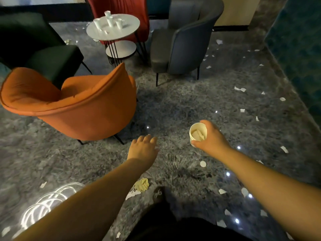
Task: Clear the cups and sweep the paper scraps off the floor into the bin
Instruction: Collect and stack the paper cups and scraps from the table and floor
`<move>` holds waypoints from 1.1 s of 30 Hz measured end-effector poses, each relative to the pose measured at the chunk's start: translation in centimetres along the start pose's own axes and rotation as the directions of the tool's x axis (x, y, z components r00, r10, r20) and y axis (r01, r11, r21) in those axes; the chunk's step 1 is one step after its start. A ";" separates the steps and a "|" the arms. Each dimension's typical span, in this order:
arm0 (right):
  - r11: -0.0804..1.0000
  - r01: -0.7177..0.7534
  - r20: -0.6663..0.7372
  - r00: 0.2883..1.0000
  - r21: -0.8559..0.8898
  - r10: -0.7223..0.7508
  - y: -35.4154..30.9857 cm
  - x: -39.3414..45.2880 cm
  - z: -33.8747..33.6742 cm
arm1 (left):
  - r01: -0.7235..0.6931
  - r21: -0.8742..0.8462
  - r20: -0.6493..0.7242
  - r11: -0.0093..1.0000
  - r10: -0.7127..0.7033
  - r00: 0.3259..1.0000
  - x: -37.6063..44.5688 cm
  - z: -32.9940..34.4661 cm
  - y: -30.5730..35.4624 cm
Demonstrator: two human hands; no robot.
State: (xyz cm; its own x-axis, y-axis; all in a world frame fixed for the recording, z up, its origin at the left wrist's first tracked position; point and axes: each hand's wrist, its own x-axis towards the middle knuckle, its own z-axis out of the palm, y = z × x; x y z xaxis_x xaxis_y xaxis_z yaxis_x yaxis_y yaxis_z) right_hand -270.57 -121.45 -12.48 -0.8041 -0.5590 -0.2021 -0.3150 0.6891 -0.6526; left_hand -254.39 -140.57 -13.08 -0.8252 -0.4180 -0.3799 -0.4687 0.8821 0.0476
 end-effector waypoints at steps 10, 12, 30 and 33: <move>0.999 -0.012 0.002 1.000 -0.036 0.012 -4.0 18.6 -1.0 | -0.013 -0.010 0.025 1.000 0.013 1.000 19.0 -6.6 -5.8; 0.999 -0.029 -0.006 1.000 -0.031 0.029 -5.1 22.2 -1.6 | -0.013 -0.027 0.052 1.000 0.014 0.999 22.6 -8.3 -6.7; 1.000 0.009 0.046 0.999 -0.005 -0.009 -10.5 53.1 -3.1 | 0.081 -0.021 0.028 0.997 -0.080 0.996 49.6 -18.5 -13.5; 0.998 0.063 0.080 0.995 0.004 -0.063 -12.0 59.9 -3.9 | 0.135 -0.053 0.027 0.989 -0.134 0.991 54.3 -21.2 -14.8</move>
State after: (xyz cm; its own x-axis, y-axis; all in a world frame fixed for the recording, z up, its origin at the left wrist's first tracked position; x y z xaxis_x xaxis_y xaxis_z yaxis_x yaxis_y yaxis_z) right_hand -316.96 -161.45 -13.87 -0.7401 -0.6361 -0.2182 -0.3627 0.6508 -0.6670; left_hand -298.91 -180.88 -14.85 -0.7462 -0.5264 -0.4075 -0.5921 0.8046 0.0447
